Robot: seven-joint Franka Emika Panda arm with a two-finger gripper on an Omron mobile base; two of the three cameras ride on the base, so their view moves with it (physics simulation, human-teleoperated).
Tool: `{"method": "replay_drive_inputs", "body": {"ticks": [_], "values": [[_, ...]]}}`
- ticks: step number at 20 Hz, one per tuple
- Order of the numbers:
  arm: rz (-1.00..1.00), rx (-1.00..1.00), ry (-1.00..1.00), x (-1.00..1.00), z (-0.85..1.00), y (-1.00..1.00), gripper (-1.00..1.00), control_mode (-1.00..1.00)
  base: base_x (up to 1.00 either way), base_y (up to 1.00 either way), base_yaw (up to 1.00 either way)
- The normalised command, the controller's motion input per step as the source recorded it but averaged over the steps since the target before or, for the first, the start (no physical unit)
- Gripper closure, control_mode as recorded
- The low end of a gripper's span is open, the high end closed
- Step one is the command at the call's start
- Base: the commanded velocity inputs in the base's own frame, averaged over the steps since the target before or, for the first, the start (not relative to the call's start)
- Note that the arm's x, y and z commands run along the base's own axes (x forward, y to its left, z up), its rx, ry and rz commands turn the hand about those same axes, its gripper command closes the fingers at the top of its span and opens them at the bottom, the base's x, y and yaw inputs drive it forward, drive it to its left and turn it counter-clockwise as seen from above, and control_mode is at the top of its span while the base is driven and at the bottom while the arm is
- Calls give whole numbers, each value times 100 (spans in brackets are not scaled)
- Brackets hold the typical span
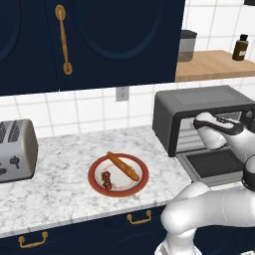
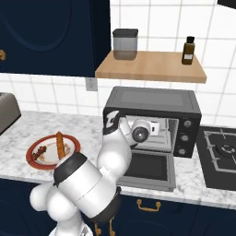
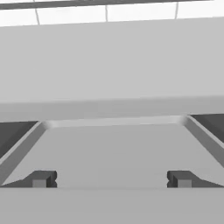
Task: Pick up the kebab skewer and baguette bread, and place them inside the toaster oven. Close the toaster oven door and start by setting the timer.
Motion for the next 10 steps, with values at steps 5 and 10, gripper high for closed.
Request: {"method": "replay_drive_inputs", "body": {"ticks": [5,10], "values": [[0,0,0,17,-22,-1,-100,-100,0,0,0],[0,0,1,19,-1,0,-100,-100,0,0,0]]}}
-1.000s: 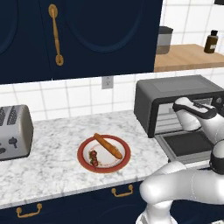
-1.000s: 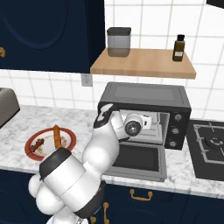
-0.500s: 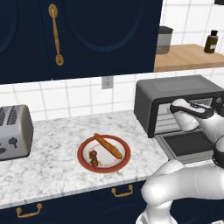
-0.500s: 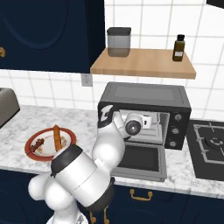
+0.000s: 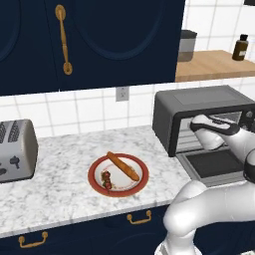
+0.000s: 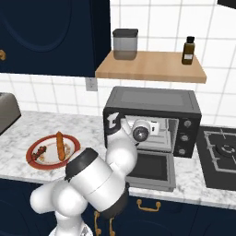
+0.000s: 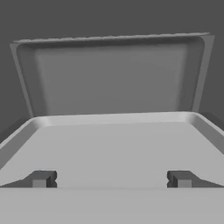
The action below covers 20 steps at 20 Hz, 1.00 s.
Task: Pick up the kebab skewer and baguette bread, and place them inside the toaster oven. Close the toaster oven door and start by setting the timer.
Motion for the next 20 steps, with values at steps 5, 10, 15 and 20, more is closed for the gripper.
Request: {"method": "replay_drive_inputs", "body": {"ticks": [5,10,15,20], "values": [[0,0,7,8,0,0,-100,-100,0,0,0],[0,0,9,0,-4,0,-100,-100,0,0,0],[0,0,8,-2,-18,0,-100,-100,0,0,0],[0,0,7,-34,-53,-3,-100,-100,0,0,0]]}}
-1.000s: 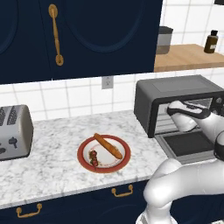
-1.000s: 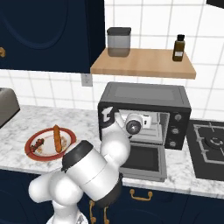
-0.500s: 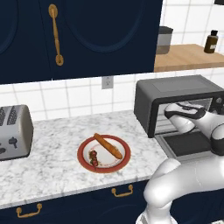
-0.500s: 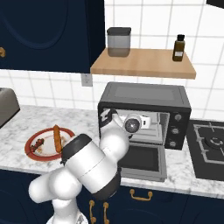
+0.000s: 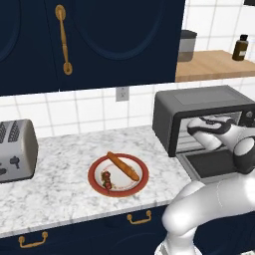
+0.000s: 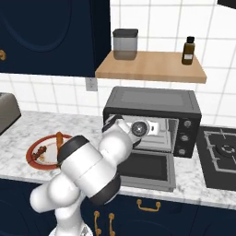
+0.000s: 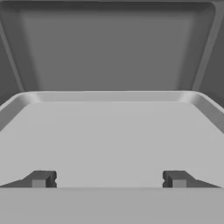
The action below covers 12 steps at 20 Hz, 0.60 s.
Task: Pick up the kebab skewer and baguette bread, and place them inside the toaster oven. Close the toaster oven door and start by setting the timer.
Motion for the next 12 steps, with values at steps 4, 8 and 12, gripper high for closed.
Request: {"method": "replay_drive_inputs", "body": {"ticks": [4,8,12], "values": [[0,0,8,-56,-64,-2,-100,-100,0,0,0],[0,0,12,-62,-59,0,-100,-100,0,0,0],[0,0,14,-71,-61,0,-100,-100,0,0,0]]}}
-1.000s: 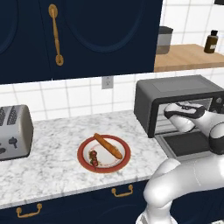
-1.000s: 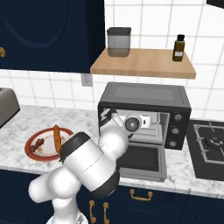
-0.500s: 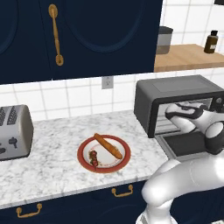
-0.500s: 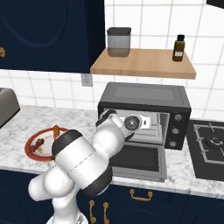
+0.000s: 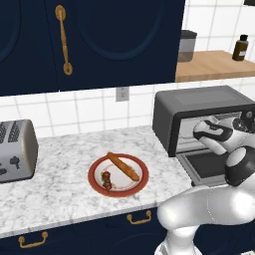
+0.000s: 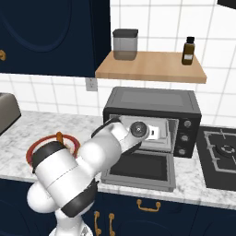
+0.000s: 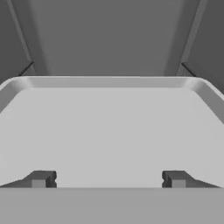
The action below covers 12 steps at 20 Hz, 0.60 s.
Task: Pick up the kebab skewer and baguette bread, and place them inside the toaster oven. Close the toaster oven door and start by setting the timer.
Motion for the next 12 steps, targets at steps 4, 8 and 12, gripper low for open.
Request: {"method": "replay_drive_inputs", "body": {"ticks": [4,8,12], "values": [[0,0,15,-72,-60,0,-100,-100,0,0,0],[0,0,14,-75,-57,0,-100,-100,0,0,0],[0,0,17,-72,-54,0,-100,-100,0,0,0]]}}
